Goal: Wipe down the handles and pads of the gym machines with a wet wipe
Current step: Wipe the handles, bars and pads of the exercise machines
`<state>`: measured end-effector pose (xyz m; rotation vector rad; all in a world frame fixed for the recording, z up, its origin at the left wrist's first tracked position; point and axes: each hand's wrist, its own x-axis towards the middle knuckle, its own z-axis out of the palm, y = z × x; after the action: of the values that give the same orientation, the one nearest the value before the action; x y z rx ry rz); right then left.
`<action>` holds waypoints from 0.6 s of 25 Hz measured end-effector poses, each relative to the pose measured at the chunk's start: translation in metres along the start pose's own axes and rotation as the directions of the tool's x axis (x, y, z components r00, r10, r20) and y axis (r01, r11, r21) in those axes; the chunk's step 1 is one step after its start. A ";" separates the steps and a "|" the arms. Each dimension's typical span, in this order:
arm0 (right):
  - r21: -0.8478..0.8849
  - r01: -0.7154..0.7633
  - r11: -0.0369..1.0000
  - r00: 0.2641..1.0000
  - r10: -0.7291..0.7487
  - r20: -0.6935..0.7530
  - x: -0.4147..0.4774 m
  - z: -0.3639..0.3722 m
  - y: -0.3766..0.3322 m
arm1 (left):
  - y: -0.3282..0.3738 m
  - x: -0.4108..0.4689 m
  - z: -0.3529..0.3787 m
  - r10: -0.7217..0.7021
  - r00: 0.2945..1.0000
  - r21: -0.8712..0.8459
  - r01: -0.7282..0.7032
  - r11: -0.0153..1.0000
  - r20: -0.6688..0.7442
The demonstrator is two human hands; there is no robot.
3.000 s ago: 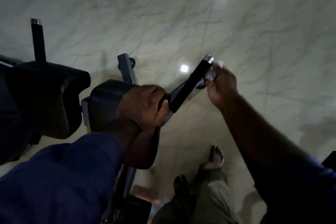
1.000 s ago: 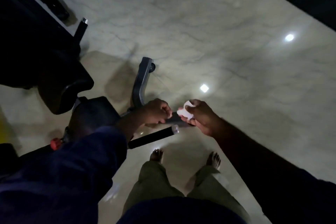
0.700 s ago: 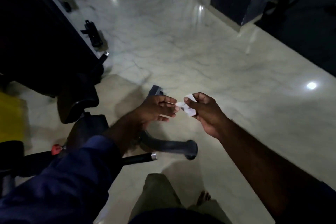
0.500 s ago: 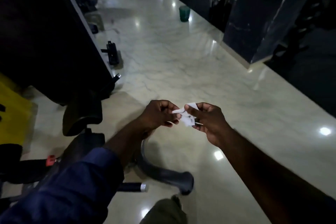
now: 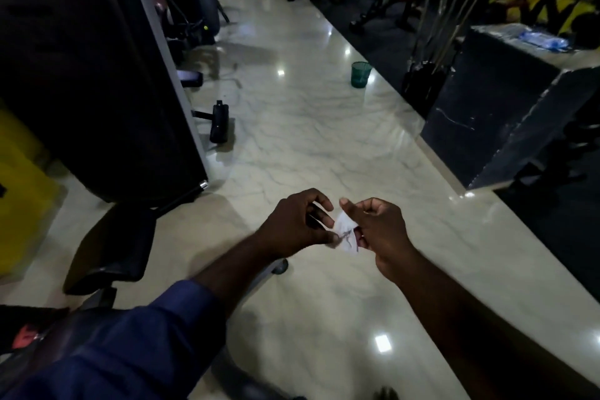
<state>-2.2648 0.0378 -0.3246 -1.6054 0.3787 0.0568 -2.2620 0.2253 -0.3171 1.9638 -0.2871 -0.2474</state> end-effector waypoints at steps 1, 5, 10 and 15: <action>-0.050 0.027 0.998 1.000 -0.027 0.005 0.020 0.000 -0.004 | -0.001 0.014 0.004 0.027 0.998 0.012 -0.026 1.000 -0.053; -0.108 0.065 0.992 0.990 -0.050 0.134 0.112 -0.006 -0.020 | 0.000 0.074 0.023 0.017 0.973 0.062 -0.003 0.998 -0.228; 0.012 -0.030 0.999 0.890 0.021 0.455 0.171 0.001 -0.055 | 0.014 0.119 0.033 -0.159 0.882 0.006 0.181 0.984 -0.443; -0.133 0.142 0.981 0.672 0.003 0.741 0.192 0.042 -0.079 | 0.013 0.115 -0.004 -0.346 0.712 -0.328 0.170 0.929 -0.611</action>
<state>-2.0545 0.0413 -0.3026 -1.6252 -0.3438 0.6903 -2.1533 0.1877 -0.3088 1.7053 0.4785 0.2396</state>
